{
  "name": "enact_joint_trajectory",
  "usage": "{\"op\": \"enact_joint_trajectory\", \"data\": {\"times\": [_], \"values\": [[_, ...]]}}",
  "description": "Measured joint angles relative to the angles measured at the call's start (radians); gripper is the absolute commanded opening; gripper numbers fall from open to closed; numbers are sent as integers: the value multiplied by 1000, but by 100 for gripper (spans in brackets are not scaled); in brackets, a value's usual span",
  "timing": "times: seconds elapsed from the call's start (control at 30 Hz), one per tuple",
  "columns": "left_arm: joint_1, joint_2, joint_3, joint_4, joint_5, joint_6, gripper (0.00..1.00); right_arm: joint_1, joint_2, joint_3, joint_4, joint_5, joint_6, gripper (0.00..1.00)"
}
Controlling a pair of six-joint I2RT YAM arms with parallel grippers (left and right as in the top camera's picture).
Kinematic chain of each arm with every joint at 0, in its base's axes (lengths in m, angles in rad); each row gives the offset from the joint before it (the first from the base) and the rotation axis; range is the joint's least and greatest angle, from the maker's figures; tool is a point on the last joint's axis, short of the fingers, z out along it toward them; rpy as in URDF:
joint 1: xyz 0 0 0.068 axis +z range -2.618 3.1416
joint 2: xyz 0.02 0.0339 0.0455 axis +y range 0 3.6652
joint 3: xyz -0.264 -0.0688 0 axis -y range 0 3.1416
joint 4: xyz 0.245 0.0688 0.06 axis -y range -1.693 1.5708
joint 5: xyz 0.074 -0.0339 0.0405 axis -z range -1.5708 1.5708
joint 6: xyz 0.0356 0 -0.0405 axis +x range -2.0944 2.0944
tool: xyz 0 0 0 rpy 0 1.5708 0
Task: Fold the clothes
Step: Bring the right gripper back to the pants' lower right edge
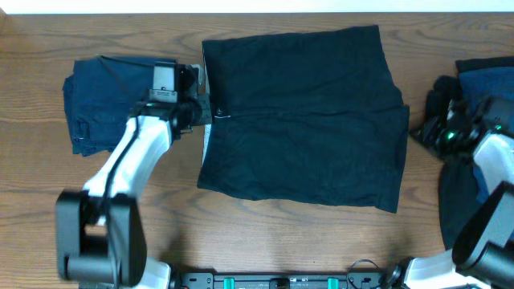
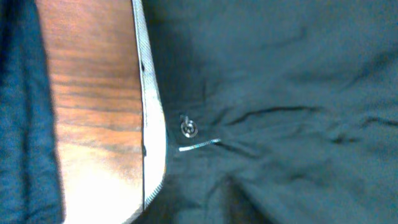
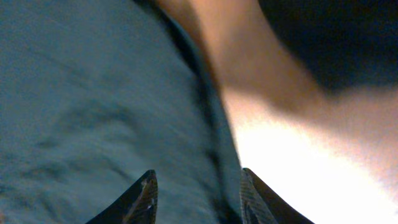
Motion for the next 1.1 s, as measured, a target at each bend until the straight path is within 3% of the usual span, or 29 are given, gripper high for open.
{"op": "enact_joint_trajectory", "data": {"times": [0.03, 0.13, 0.6, 0.87, 1.1], "values": [[0, -18, 5, -23, -1, 0, 6, 4, -13, 24, 3, -13, -16, 12], [0, -37, 14, -97, 0, 5, 6, 32, -37, 60, 45, -43, -42, 1], [0, 123, -40, -266, 0, 4, 6, 169, 156, 60, 357, 11, -123, 1], [0, 149, -96, -259, 0, 4, 6, 166, 372, 61, 560, 57, -132, 1], [1, 145, -122, -224, 6, 4, 6, 155, 383, 72, 593, 76, -114, 8]]}}
